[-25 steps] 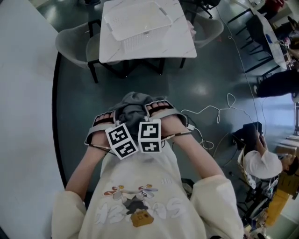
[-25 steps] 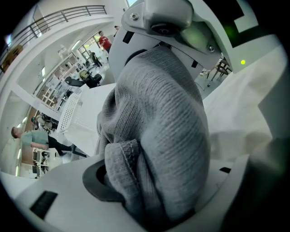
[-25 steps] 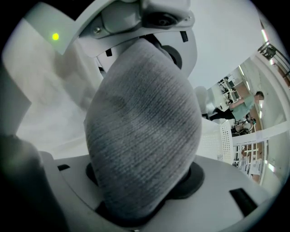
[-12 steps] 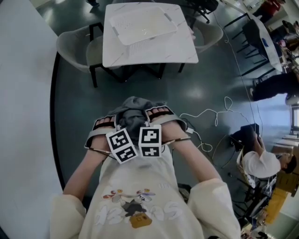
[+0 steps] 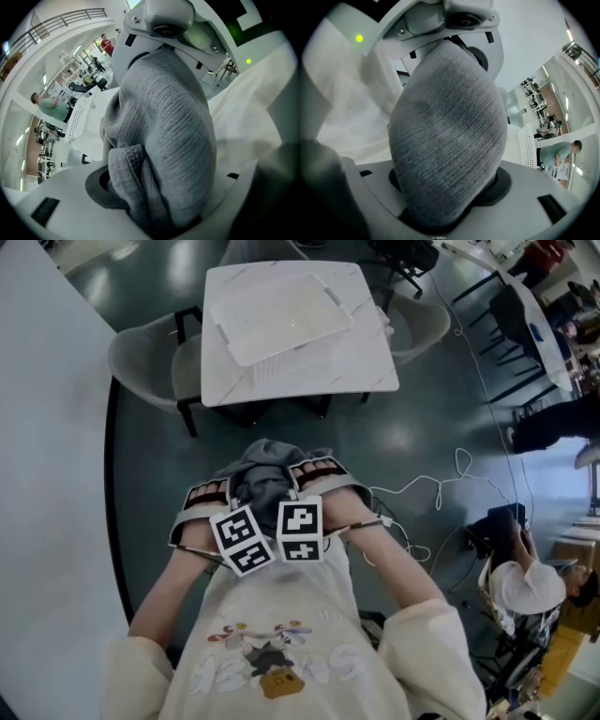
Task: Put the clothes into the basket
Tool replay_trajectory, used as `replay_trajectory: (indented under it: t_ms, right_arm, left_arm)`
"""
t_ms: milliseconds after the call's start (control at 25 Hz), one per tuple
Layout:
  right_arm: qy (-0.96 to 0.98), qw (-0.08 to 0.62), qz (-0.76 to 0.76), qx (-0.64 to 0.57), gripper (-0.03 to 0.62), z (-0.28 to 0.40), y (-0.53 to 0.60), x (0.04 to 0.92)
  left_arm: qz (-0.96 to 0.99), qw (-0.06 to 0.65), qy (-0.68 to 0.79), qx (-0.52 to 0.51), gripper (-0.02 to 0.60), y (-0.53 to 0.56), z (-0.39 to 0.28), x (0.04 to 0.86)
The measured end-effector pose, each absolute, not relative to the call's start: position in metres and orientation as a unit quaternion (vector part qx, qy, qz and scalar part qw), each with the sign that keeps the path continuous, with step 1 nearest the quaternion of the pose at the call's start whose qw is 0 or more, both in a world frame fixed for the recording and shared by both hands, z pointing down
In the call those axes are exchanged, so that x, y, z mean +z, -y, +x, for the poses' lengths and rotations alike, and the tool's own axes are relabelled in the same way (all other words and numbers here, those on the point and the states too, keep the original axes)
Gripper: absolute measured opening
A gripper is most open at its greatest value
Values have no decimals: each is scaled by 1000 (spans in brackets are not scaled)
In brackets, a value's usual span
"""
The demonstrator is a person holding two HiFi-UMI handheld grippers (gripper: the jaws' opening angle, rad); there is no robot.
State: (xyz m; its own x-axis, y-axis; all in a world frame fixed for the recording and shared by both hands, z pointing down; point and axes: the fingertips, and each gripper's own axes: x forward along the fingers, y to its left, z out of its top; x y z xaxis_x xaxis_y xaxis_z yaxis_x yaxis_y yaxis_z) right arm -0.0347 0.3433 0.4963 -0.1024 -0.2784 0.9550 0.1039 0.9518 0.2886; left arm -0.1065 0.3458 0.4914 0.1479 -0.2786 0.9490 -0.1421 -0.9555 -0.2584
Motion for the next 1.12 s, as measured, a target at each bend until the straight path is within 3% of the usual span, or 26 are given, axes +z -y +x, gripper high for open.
replay_trajectory:
  t_ms: [680, 1120]
  right_arm:
    - [740, 633, 61, -219, 261, 55, -133, 441]
    - [737, 617, 48, -271, 261, 60, -56, 417]
  left_arm:
    - [-735, 49, -202, -645, 284, -145, -14, 434]
    - [-721, 48, -245, -647, 284, -73, -8, 412]
